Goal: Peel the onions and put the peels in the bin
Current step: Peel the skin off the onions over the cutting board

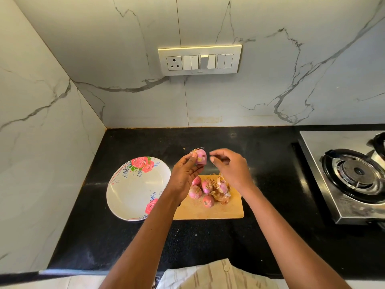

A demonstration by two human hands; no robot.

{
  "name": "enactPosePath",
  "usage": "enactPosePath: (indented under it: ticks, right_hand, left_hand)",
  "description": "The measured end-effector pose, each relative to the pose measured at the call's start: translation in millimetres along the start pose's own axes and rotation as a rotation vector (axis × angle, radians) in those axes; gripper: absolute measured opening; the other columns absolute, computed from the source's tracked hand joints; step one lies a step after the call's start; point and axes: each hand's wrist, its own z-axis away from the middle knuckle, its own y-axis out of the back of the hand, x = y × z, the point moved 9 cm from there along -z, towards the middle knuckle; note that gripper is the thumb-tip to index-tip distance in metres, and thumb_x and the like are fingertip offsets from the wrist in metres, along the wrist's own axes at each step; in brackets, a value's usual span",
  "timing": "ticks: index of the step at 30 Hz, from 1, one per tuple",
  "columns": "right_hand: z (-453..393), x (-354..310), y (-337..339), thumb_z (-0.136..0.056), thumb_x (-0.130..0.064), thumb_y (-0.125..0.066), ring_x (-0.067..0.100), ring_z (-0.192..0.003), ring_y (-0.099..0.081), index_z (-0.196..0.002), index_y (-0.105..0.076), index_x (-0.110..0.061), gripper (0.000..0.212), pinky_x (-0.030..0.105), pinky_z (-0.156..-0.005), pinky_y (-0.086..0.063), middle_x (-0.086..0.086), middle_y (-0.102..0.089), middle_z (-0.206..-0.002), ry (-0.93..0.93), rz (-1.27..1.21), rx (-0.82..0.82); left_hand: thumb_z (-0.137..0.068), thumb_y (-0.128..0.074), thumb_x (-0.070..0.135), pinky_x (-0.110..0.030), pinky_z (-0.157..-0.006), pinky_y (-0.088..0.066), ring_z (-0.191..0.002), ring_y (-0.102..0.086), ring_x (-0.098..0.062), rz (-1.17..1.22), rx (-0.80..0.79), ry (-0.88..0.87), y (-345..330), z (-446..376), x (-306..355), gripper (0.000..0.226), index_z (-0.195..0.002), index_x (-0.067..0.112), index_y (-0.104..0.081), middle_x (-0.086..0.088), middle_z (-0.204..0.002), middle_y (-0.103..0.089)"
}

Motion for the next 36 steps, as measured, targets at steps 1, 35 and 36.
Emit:
enactPosePath:
  ticks: [1,35,36]
  right_hand:
    - [-3,-10,1,-0.095,-0.031,-0.07,-0.004,-0.095,-0.066,-0.11,-0.074,-0.031,0.016,0.01,-0.079,-0.053,-0.02,-0.071,-0.101,0.023,-0.038,0.0]
    - [-7,11,1,-0.104,-0.032,-0.055,0.01,-0.082,-0.068,-0.106,-0.065,-0.023,0.014,0.018,-0.068,-0.053,-0.009,-0.067,-0.096,-0.114,-0.098,-0.009]
    - [-5,17,6,-0.104,-0.033,-0.054,0.011,-0.083,-0.067,-0.106,-0.065,-0.023,0.015,0.018,-0.068,-0.052,-0.009,-0.067,-0.096,-0.156,-0.132,0.029]
  left_hand:
    - [-0.102,-0.056,0.029,-0.027,-0.09,-0.058,-0.111,-0.071,-0.024,-0.005,-0.002,-0.001,-1,0,1,0.032,-0.129,0.013,-0.063,-0.009,-0.12,-0.072]
    - [-0.1,-0.059,0.027,-0.027,-0.092,-0.057,-0.11,-0.07,-0.018,-0.283,-0.166,-0.081,-9,12,12,0.026,-0.124,0.02,-0.064,0.0,-0.116,-0.073]
    - [-0.1,-0.06,0.027,-0.027,-0.091,-0.057,-0.11,-0.07,-0.017,-0.288,-0.166,-0.088,-8,13,11,0.026,-0.125,0.02,-0.064,0.0,-0.117,-0.073]
